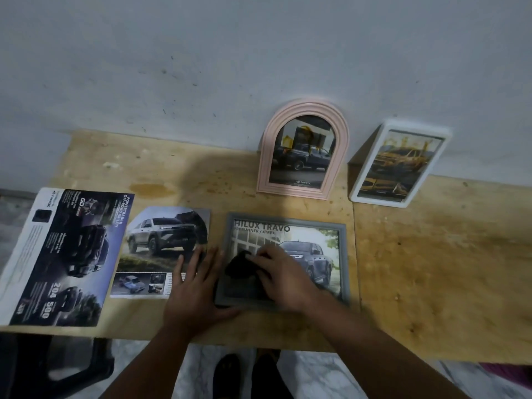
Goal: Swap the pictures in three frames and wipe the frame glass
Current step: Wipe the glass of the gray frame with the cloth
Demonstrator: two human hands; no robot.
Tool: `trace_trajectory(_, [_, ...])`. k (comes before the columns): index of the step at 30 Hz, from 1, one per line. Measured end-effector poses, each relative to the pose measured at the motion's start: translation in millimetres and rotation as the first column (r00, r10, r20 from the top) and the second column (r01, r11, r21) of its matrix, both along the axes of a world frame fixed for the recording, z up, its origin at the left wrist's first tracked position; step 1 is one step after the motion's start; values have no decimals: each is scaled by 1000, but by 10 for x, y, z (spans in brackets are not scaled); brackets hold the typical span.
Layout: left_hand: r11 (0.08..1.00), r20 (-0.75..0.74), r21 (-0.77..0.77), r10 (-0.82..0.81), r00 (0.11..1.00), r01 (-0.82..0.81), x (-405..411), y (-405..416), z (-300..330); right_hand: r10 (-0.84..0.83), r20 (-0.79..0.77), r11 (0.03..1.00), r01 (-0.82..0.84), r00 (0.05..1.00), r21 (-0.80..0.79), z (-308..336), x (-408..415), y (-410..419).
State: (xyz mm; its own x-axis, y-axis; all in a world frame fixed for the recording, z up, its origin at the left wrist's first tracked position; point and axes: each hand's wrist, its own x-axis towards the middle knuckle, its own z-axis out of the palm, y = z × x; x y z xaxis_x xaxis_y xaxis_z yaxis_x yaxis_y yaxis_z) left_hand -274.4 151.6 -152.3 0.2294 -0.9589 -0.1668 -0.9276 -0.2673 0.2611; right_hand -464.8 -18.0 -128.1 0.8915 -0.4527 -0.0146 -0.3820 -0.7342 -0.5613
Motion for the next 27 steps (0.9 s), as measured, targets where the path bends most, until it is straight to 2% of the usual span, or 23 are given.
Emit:
trace_trajectory(2, [1000, -5, 2, 3, 1000, -3, -1, -8, 10, -179, -19, 978, 175, 984, -116, -37, 138, -243])
trace_trajectory(3, [1000, -7, 4, 6, 1000, -6, -3, -5, 13, -227, -77, 956, 206, 971, -210, -73, 240, -327])
trace_trajectory(5, [1000, -8, 7, 15, 1000, -15, -2, -1, 8, -193, -246, 950, 118, 950, -288, -116, 396, -291])
trace_trajectory(7, [1000, -1, 20, 16, 1000, -16, -1, -5, 9, -58, -314, 956, -37, 948, -290, -139, 395, -75])
trace_trajectory(10, [998, -9, 60, 7, 1000, -6, 3, -7, 7, 144, -305, 966, -201, 941, -163, -4, 230, 236])
trace_trajectory(12, [994, -28, 111, 8, 1000, -5, 17, -1, 12, 243, -359, 967, -253, 901, 21, 146, 116, 313])
trace_trajectory(14, [985, -33, 174, 10, 999, -4, 28, -9, 43, 202, -309, 968, -143, 929, 205, 269, -71, 339])
trace_trajectory(15, [980, -32, 200, 9, 999, -3, 34, -18, 65, 82, -238, 954, -8, 968, 298, 317, -205, 357])
trace_trajectory(16, [974, -33, 225, 9, 999, -1, 34, -35, 100, -79, -180, 894, 150, 981, 423, 375, -355, 360])
trace_trajectory(17, [968, -38, 252, 9, 999, 1, 24, -45, 140, -241, -166, 764, 292, 956, 576, 418, -533, 338])
trace_trajectory(19, [956, -33, 294, 10, 999, 1, 4, -71, 225, -525, -242, 327, 456, 816, 828, 554, -891, 233])
trace_trajectory(20, [951, -25, 308, 20, 999, -11, -10, -73, 244, -620, -309, 87, 455, 721, 886, 598, -1063, 158])
trace_trajectory(21, [949, -17, 315, 26, 1000, -20, -41, -101, 287, -674, -368, -109, 407, 641, 907, 652, -1258, 80])
trace_trajectory(22, [946, -11, 321, 43, 999, -37, -82, -127, 332, -703, -407, -229, 355, 584, 906, 706, -1443, 18])
trace_trajectory(23, [942, -7, 331, 63, 998, -58, -119, -155, 371, -718, -429, -279, 337, 549, 899, 753, -1615, -48])
trace_trajectory(27, [914, -23, 395, 110, 994, -92, -276, -254, 513, -772, -492, -332, 405, 403, 852, 812, -2056, -263])
